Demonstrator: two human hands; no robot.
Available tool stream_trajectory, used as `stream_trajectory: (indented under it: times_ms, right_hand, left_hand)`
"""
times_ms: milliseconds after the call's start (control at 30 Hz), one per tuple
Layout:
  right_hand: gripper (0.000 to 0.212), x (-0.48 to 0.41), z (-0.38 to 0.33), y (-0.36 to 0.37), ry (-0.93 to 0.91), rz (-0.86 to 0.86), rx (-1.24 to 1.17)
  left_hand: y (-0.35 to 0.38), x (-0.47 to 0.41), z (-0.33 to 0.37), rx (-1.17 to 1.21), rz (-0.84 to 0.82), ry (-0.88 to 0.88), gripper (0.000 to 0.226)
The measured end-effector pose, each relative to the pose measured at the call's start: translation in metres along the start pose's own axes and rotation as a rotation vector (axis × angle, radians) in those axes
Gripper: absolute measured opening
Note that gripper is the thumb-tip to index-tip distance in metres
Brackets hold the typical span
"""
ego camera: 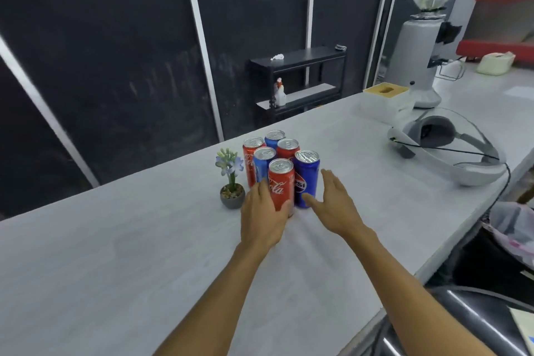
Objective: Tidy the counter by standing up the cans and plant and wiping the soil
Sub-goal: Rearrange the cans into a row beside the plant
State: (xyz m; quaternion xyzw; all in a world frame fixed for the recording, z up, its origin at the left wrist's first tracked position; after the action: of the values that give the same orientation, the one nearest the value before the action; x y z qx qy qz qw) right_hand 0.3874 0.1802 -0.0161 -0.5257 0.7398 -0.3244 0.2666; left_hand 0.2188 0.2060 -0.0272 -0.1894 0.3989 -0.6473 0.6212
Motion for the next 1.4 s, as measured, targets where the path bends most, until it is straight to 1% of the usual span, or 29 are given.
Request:
stream_trajectory:
  times_ms: [67,167,267,367,533,833,1000,1133,1400]
  right_hand:
    - [0.068,-0.017,-0.004,0.001,-0.044,0.017,-0.119]
    - [0.063,-0.034,-0.004,0.005,-0.034,0.024,-0.28]
    - [0.064,-0.044,-0.002,0.009,-0.023,0.035,-0.39]
    - [0.064,-0.048,-0.002,0.01,-0.048,0.034,-0.468]
    - [0.067,-0.051,-0.003,0.009,-0.062,0.005,-0.497]
    - [0.068,-0.03,-0.001,0.001,-0.105,0.082,-0.581]
    - [0.07,-0.012,-0.009,0.006,-0.141,0.087,-0.572]
    - [0.07,0.005,-0.025,0.017,-0.171,0.066,-0.565]
    - [0.072,0.044,-0.084,0.058,-0.253,-0.001,-0.551]
  left_hand:
    - [0.001,-0.006,0.001,0.084,0.089,-0.027,0.078]
    - [0.001,-0.011,0.004,0.166,0.21,-0.068,0.079]
    - [0.01,-0.013,0.006,0.244,0.25,-0.138,0.086]
    - [0.017,-0.013,0.005,0.302,0.269,-0.169,0.088]
    - [0.015,-0.015,0.003,0.385,0.285,-0.158,0.083]
    - [0.007,-0.001,-0.002,0.405,0.324,-0.111,0.082]
    - [-0.01,0.015,-0.011,0.419,0.371,-0.105,0.08]
    - [-0.032,0.03,-0.025,0.42,0.421,-0.101,0.083]
    - [-0.098,0.071,-0.071,0.346,0.514,-0.133,0.077]
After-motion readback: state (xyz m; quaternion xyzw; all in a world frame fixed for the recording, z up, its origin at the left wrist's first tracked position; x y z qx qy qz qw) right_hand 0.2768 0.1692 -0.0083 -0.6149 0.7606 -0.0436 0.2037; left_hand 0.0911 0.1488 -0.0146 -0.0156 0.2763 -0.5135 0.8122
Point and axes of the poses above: each hand's wrist, its own x-axis away from the middle knuckle, its own y-axis out of the palm, z = x × y, the point moved 8 cm from there along -x, towards the middle knuckle, and after that the axes turned 6 degrees about y, right-handed, at the moved point
